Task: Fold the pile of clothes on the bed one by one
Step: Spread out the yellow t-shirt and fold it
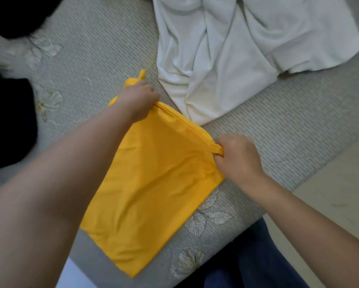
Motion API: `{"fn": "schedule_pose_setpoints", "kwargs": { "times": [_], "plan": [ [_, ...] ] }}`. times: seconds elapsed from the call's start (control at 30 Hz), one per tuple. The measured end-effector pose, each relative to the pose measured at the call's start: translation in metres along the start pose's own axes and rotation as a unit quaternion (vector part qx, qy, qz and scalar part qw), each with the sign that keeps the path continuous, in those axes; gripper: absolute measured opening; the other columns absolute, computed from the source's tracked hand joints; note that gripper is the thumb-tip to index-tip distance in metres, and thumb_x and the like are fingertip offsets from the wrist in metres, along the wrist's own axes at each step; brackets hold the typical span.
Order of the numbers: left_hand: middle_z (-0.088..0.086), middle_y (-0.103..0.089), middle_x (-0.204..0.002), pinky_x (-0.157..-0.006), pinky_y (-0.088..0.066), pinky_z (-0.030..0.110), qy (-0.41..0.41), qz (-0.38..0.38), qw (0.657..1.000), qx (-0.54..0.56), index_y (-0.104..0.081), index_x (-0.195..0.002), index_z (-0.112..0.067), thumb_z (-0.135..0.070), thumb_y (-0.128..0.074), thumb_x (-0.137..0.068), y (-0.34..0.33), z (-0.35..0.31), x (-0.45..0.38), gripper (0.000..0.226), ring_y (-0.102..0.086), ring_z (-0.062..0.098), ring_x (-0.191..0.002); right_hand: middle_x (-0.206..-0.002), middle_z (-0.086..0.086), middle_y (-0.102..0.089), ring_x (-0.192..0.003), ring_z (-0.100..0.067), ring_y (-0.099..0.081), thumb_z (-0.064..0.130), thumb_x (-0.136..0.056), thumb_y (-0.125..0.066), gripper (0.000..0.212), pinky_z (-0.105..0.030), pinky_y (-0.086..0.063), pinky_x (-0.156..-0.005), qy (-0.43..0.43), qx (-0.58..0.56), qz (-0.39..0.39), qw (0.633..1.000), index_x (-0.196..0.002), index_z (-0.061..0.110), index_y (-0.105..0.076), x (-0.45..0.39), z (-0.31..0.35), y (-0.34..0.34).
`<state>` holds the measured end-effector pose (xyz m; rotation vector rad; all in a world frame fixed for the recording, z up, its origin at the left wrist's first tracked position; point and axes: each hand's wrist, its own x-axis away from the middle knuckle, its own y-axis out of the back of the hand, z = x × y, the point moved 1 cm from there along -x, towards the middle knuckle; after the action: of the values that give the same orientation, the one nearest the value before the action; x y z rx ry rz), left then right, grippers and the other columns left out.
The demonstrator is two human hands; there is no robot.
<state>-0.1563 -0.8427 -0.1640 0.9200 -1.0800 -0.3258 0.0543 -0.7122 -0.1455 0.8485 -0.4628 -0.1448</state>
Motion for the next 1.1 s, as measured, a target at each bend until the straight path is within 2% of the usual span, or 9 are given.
{"fn": "schedule_pose_setpoints", "kwargs": {
  "times": [0.17, 0.27, 0.57, 0.73, 0.8, 0.87, 0.93, 1.03, 1.1],
  "plan": [
    [0.025, -0.056, -0.1, -0.075, -0.039, 0.044, -0.033, -0.127, 0.988, 0.087, -0.06, -0.095, 0.005, 0.007, -0.047, -0.083, -0.015, 0.021, 0.069, 0.018, -0.05, 0.036, -0.101, -0.061, -0.017, -0.057, -0.058, -0.031, -0.055, -0.011, -0.053, -0.067, 0.014, -0.038, -0.046, -0.047, 0.115, -0.016, 0.0, 0.993, -0.055, -0.004, -0.055, 0.044, 0.047, -0.018],
    [0.026, -0.06, -0.073, -0.054, -0.053, 0.044, -0.074, -0.203, 0.97, 0.109, -0.06, -0.07, 0.008, 0.018, -0.061, -0.067, -0.035, 0.032, 0.132, 0.01, -0.062, 0.04, -0.077, -0.058, -0.015, -0.059, -0.054, -0.032, -0.058, -0.009, -0.037, -0.078, 0.028, -0.035, -0.048, -0.038, 0.17, 0.003, 0.033, 0.985, -0.051, 0.0, -0.055, 0.08, 0.082, -0.046],
    [0.016, -0.061, -0.058, -0.048, -0.052, 0.023, -0.07, -0.192, 0.977, 0.067, -0.059, -0.054, 0.0, 0.009, -0.051, -0.065, -0.13, 0.056, 0.265, 0.017, -0.066, 0.027, -0.06, -0.049, 0.003, -0.055, -0.045, -0.016, -0.056, 0.023, -0.015, -0.084, 0.04, -0.014, -0.033, -0.036, 0.269, 0.147, 0.185, 0.934, -0.04, 0.018, -0.054, 0.159, 0.171, -0.146],
    [0.022, -0.063, -0.064, -0.049, -0.055, 0.036, -0.027, -0.189, 0.978, 0.086, -0.061, -0.057, 0.004, 0.019, -0.074, -0.05, -0.184, 0.059, 0.296, 0.022, -0.067, 0.035, -0.065, -0.049, 0.007, -0.054, -0.045, -0.012, -0.055, 0.032, -0.016, -0.084, 0.04, -0.013, -0.034, -0.039, 0.286, 0.226, 0.197, 0.91, -0.041, 0.021, -0.055, 0.183, 0.185, -0.195],
    [0.022, -0.069, -0.073, -0.057, -0.056, 0.047, -0.009, -0.171, 0.982, 0.079, -0.067, -0.062, 0.001, 0.008, -0.067, -0.064, -0.208, 0.053, 0.31, 0.007, -0.069, 0.038, -0.073, -0.056, 0.005, -0.059, -0.053, -0.013, -0.059, 0.038, -0.027, -0.085, 0.037, -0.015, -0.038, -0.044, 0.28, 0.253, 0.196, 0.905, -0.049, 0.02, -0.06, 0.191, 0.183, -0.213],
    [0.019, -0.071, -0.092, -0.067, -0.051, 0.058, 0.052, -0.155, 0.983, 0.078, -0.073, -0.081, -0.004, -0.007, -0.043, -0.077, -0.232, 0.047, 0.321, 0.031, -0.067, 0.04, -0.087, -0.073, 0.001, -0.063, -0.069, -0.015, -0.062, 0.052, -0.043, -0.081, 0.044, -0.021, -0.045, -0.054, 0.24, 0.291, 0.214, 0.901, -0.067, 0.018, -0.064, 0.198, 0.184, -0.224],
    [0.019, -0.066, -0.109, -0.079, -0.045, 0.062, 0.092, -0.155, 0.978, 0.102, -0.07, -0.102, -0.005, -0.011, -0.031, -0.08, -0.251, 0.035, 0.33, 0.045, -0.061, 0.043, -0.101, -0.074, -0.001, -0.065, -0.068, -0.018, -0.064, 0.064, -0.036, -0.078, 0.06, -0.026, -0.049, -0.054, 0.181, 0.302, 0.197, 0.915, -0.068, 0.015, -0.064, 0.203, 0.187, -0.229],
    [0.015, -0.063, -0.117, -0.083, -0.048, 0.053, 0.112, -0.142, 0.976, 0.121, -0.065, -0.113, -0.008, -0.01, -0.032, -0.082, -0.26, 0.019, 0.33, 0.045, -0.059, 0.038, -0.107, -0.122, -0.017, -0.06, -0.114, -0.033, -0.056, 0.068, -0.051, -0.07, 0.087, -0.052, -0.047, -0.086, 0.119, 0.333, 0.185, 0.917, -0.113, 0.006, -0.063, 0.206, 0.188, -0.242],
    [0.011, -0.033, -0.147, -0.11, -0.023, 0.043, 0.13, -0.11, 0.978, 0.123, -0.035, -0.14, -0.014, -0.014, -0.02, -0.093, -0.271, 0.01, 0.323, 0.05, -0.029, 0.033, -0.136, -0.143, -0.02, -0.038, -0.132, -0.036, -0.034, 0.065, -0.058, -0.069, 0.102, -0.062, -0.032, -0.097, 0.081, 0.349, 0.201, 0.912, -0.133, 0.001, -0.043, 0.208, 0.188, -0.254]
  ]
}}
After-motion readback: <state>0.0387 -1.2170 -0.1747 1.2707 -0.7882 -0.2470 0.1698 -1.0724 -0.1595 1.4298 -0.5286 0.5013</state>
